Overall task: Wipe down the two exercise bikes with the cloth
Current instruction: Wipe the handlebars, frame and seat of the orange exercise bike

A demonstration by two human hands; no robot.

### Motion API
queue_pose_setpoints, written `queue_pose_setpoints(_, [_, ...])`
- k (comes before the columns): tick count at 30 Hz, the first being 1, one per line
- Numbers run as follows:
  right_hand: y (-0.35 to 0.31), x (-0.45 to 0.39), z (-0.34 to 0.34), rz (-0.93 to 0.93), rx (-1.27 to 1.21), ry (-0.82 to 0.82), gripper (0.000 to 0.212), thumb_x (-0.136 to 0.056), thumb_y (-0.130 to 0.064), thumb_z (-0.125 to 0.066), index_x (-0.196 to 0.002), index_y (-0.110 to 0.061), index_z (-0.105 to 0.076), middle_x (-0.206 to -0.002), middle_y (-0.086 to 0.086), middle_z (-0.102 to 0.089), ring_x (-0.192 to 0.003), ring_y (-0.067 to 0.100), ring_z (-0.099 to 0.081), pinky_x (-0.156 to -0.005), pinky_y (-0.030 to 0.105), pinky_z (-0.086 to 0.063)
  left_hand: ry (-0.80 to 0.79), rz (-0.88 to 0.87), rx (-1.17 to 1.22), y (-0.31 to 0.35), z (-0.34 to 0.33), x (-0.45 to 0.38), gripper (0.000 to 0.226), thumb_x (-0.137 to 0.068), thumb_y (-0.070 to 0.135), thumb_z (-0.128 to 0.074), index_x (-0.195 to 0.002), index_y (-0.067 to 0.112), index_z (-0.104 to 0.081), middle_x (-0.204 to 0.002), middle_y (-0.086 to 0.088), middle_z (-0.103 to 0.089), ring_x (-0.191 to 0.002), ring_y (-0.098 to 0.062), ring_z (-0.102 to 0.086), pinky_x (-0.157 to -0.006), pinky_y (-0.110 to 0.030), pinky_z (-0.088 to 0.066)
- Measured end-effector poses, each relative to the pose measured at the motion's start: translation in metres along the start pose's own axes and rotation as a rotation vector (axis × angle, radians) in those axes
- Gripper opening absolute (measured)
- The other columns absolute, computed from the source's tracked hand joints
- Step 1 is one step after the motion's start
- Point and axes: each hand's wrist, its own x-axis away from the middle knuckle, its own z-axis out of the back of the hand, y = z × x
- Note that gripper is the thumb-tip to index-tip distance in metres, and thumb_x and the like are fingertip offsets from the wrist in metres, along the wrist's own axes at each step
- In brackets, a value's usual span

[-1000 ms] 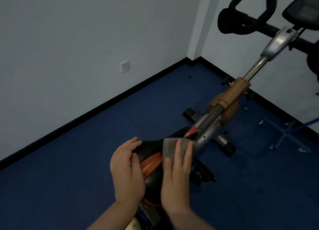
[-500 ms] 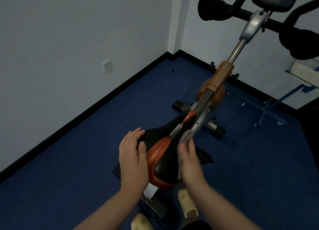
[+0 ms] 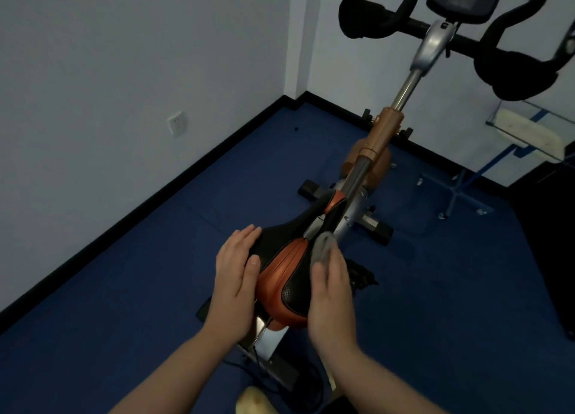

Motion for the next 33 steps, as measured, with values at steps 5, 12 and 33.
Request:
queue_pose_setpoints(5, [0.012,0.02,0.003,0.315,0.375,-0.083,0.044,-0.099,-0.057,-0.007,-0.141,-0.066,0.001,-0.151,-0.033,0.028,-0.141,-0.004,0.027,-0.115,0.027,0.0,-0.053,0.001,0.003,0.002,0.005,-0.001,0.047,-0.098,0.032,-0.034,-0.143,0.025,-0.041,-0.151,0.018,-0.034,-0.144,0.004,-0.016,-0.119,-0.022,-0.011])
queue_pose_setpoints(12, [0.011,0.016,-0.003,0.359,0.388,-0.062,0.036,-0.096,-0.066,-0.015,-0.128,-0.074,-0.027,-0.156,-0.033,0.014,-0.147,0.005,0.018,-0.113,0.038,-0.01,-0.094,0.013,0.056,0.005,0.009,0.001,0.046,-0.1,0.03,-0.033,-0.146,0.026,-0.036,-0.153,0.019,-0.029,-0.144,0.007,-0.011,-0.119,-0.02,-0.01])
queue_pose_setpoints(33, [0.016,-0.011,0.003,0.446,0.346,-0.092,0.038,-0.1,-0.06,-0.014,-0.137,-0.066,-0.02,-0.157,-0.032,0.007,-0.147,0.002,0.012,-0.111,0.025,-0.009,0.225,0.186,0.022,0.023,-0.025,0.006,0.04,-0.105,0.013,-0.035,-0.14,0.029,-0.044,-0.15,0.021,-0.028,-0.144,0.003,-0.011,-0.118,-0.024,-0.008])
